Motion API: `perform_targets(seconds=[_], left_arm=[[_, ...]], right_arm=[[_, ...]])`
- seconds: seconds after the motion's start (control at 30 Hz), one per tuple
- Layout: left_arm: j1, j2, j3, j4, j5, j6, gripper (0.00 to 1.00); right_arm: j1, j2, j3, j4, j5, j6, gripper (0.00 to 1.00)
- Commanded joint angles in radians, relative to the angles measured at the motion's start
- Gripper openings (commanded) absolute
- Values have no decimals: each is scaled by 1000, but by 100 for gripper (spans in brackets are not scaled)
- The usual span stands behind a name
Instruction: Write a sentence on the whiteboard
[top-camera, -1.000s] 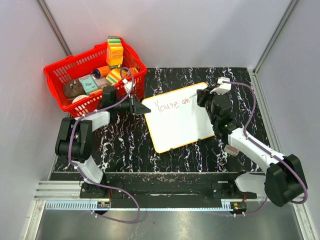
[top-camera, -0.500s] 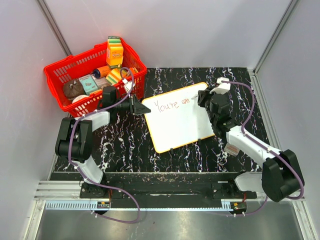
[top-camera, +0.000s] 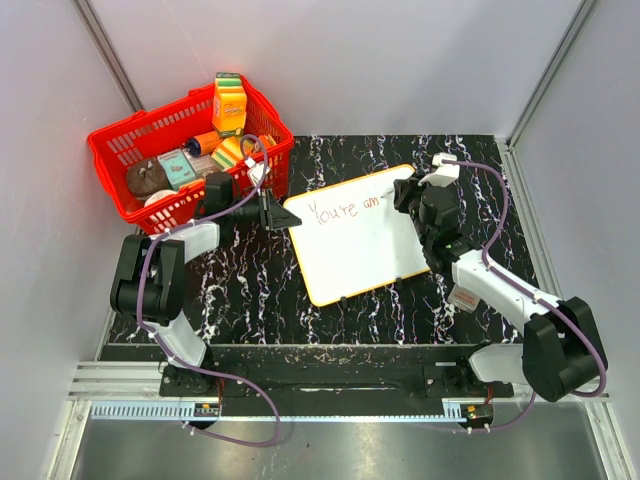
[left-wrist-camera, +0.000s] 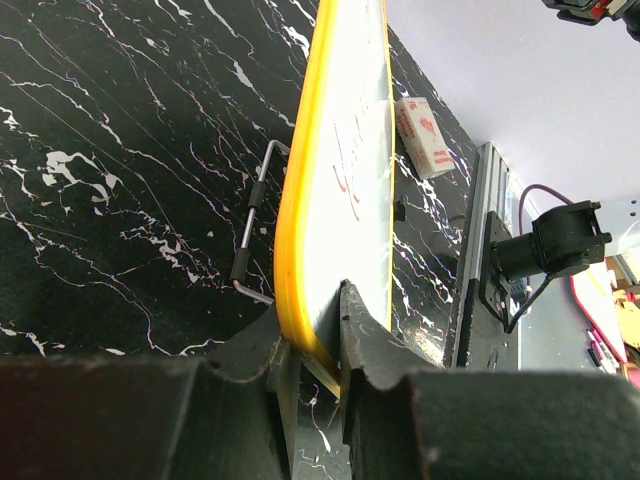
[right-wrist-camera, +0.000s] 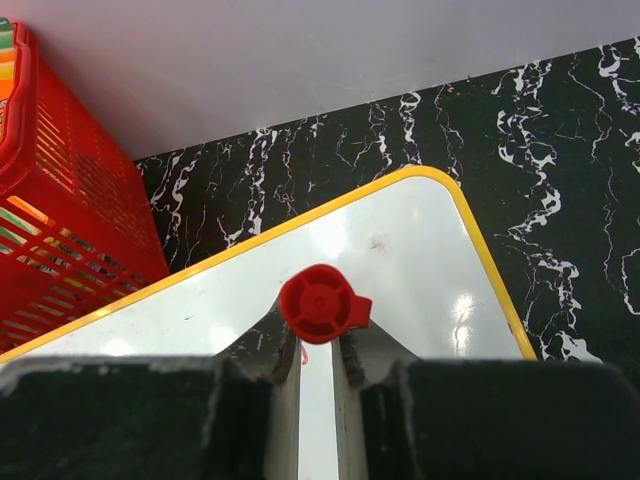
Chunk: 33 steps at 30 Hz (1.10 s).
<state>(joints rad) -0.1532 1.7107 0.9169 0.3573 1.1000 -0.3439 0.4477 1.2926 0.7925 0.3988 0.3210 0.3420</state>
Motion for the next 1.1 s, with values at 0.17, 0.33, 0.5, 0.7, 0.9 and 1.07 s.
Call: perform_targets(seconds=[0.17, 0.33, 0.5, 0.7, 0.9, 1.07], left_arm=[[-51, 41, -27, -57, -57, 213, 0], [-52, 41, -27, -58, -57, 214, 0], [-51, 41, -27, -58, -60, 214, 0], [-51, 40, -30, -58, -58, 215, 0], [-51, 40, -29, -60, -60, 215, 0], [-51, 40, -29, -60, -58, 215, 0]], right_arm=[[-7, -13, -15, -3, -45, 15, 0], [-7, -35, -39, -14, -40, 12, 0], [-7, -55, -62, -20, -20, 12, 0], [-7, -26, -38, -15, 15, 6, 0], [-12, -9, -10, -5, 27, 0, 0], [-15, -9, 5, 5, 33, -5, 0]])
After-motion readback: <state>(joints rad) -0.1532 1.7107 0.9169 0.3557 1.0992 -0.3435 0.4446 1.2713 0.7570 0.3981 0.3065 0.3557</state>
